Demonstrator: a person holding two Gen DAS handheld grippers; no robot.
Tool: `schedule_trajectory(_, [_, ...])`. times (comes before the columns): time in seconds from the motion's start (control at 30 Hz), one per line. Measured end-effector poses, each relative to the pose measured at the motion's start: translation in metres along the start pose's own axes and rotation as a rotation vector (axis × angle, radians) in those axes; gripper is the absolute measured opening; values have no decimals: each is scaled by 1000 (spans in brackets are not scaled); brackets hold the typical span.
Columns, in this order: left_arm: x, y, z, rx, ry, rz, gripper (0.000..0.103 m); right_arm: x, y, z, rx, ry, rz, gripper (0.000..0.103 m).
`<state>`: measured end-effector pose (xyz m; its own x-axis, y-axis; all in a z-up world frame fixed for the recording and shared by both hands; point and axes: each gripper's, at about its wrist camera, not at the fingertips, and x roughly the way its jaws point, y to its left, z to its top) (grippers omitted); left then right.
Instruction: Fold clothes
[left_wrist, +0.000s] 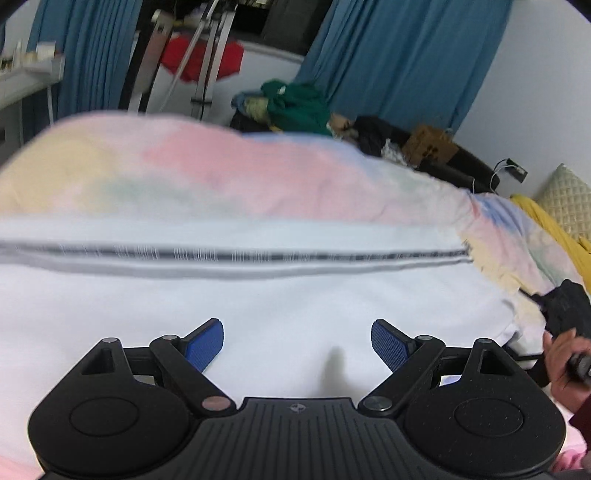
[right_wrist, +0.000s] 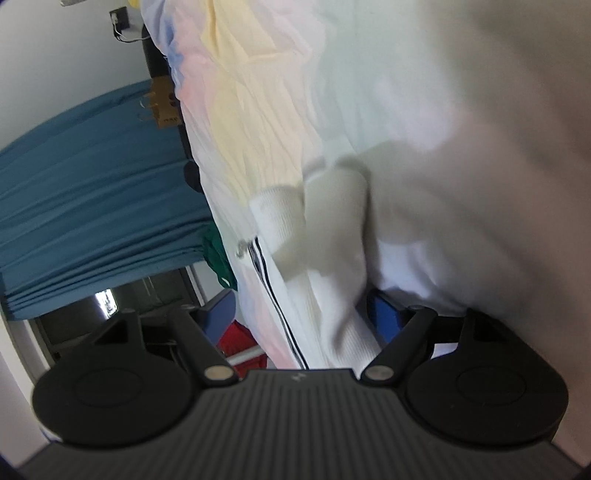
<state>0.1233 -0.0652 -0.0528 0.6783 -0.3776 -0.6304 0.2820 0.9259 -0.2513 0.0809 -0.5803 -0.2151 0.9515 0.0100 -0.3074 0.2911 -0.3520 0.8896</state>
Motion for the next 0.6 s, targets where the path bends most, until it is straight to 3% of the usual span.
schedule_trajectory(0.13, [27,9,-15,0,20,-1,89,16,8,2,-44,-14,55,81])
schedule_trajectory(0.27, [22,9,-12,13,-32,7,89,7,19,1,-137,-85,156,82])
schedule_trajectory(0.43, [26,-1,-10,59,-44,22,89,-5,30,9,-249,-132,147,82])
schedule_trajectory(0.6, [21,-10,-18,128,-55,30,89,-26,57,-15,-547,-260,201,81])
